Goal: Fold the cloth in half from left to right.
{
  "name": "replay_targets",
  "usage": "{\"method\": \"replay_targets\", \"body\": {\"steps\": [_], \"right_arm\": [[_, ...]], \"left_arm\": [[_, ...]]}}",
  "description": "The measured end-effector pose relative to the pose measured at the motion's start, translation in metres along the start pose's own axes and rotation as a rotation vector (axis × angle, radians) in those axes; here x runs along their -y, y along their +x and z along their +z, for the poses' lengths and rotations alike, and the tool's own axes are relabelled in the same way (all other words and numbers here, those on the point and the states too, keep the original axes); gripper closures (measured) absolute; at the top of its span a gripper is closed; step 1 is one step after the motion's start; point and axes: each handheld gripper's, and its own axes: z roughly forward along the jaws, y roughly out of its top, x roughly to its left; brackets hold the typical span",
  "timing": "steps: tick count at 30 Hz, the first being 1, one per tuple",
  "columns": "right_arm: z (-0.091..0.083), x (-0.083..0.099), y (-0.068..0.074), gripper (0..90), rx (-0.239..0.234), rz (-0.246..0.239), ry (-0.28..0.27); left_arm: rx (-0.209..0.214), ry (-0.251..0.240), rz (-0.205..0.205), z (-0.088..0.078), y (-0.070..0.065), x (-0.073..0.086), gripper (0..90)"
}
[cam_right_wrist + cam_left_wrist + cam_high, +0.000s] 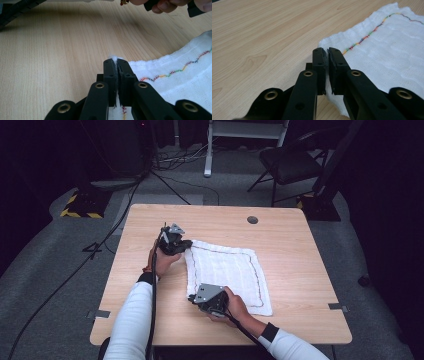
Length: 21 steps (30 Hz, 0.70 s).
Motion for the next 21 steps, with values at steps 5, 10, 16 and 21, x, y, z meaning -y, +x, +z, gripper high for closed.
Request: {"method": "replay_targets", "body": {"steps": [5,10,16,21], "right_arm": [[-0.008,-0.001,-0.004,86.9,0.003,0.008,-0.013],[-0.022,0.003,-0.012,86.9,0.012,0.039,-0.03],[-0.041,0.01,-0.023,87.0,0.027,0.081,-0.052],[-0.053,0.015,-0.029,87.0,0.044,0.102,-0.064]], "left_arm": [[-0.008,-0.018,-0.001,-0.005,-0.003,-0.002,84.1],[-0.003,-0.015,0.015,0.0,-0.01,-0.008,84.1],[-0.011,-0.009,0.055,0.006,-0.02,-0.019,84.1],[-0.003,-0.018,0.047,0.012,-0.027,-0.027,84.1]]}}
